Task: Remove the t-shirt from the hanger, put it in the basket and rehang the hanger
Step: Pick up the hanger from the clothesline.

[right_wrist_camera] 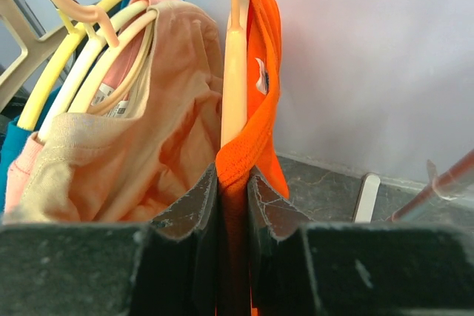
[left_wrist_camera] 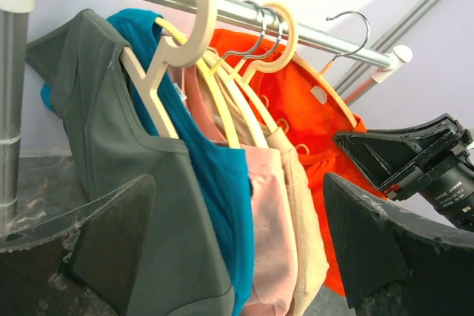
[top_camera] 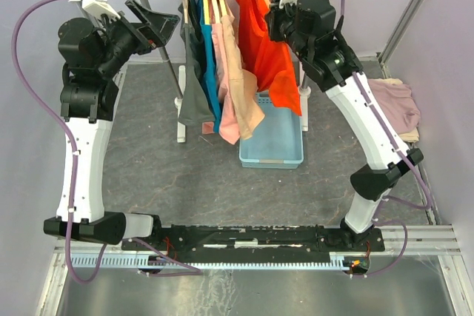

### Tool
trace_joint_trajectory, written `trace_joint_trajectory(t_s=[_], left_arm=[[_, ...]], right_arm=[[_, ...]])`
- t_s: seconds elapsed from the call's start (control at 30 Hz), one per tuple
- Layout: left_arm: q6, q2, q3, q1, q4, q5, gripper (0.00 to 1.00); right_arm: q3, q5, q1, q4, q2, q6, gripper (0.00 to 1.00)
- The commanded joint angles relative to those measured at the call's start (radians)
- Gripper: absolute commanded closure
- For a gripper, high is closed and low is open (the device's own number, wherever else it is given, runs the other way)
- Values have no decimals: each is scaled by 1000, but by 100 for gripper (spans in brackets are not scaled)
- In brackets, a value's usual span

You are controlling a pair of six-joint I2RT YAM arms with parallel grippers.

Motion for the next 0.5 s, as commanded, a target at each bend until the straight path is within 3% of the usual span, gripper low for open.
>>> trace_joint_trajectory(t_s=[0.0,0.27,0.47], left_arm=[[27,15,70,-16,42,56,1],[32,63,127,-72,43,60,1],[66,110,202,-120,-11,27,1]], right_arm=[[35,10,0,131,-94,-33,99],[87,17,-2,106,-90,-46,99],[-8,-29,-3,127,-166,-39,99]])
